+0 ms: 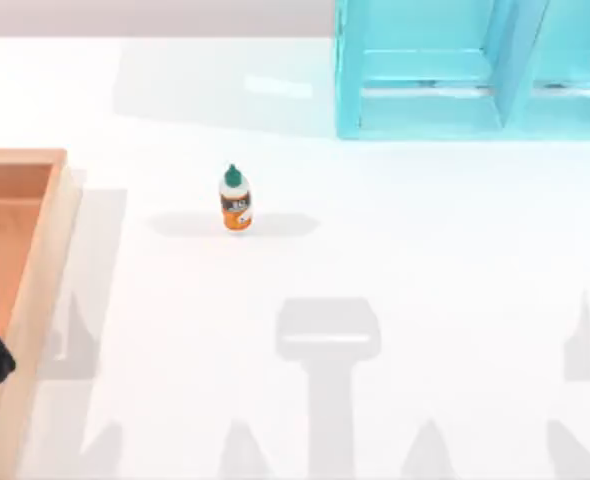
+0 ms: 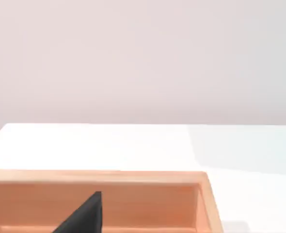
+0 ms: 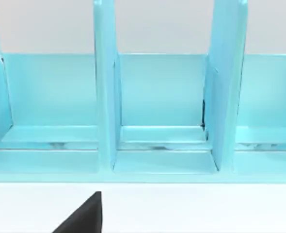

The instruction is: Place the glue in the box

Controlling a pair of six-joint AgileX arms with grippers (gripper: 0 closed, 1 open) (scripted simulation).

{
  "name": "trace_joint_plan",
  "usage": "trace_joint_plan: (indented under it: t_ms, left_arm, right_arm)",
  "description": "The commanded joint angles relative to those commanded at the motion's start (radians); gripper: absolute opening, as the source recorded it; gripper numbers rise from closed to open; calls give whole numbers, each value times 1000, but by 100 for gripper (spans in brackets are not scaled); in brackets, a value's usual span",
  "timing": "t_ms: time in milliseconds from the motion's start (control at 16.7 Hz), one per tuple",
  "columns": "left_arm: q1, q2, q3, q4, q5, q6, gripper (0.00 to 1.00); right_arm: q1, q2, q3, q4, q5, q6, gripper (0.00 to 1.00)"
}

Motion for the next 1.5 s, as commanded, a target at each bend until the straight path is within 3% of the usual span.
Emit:
trace_joint_plan:
  t_ms: [300,600,1500]
  left_arm:
    - [-20,57,14,41,-19,-3,100]
    - [-118,334,80,239,-110,-16,100]
    - [-617,1766,421,1255,-576,-80,100]
  right_arm:
    - [0,0,0,0,0,0,100]
    - [0,0,0,0,0,0,100]
    - [0,0,0,0,0,0,100]
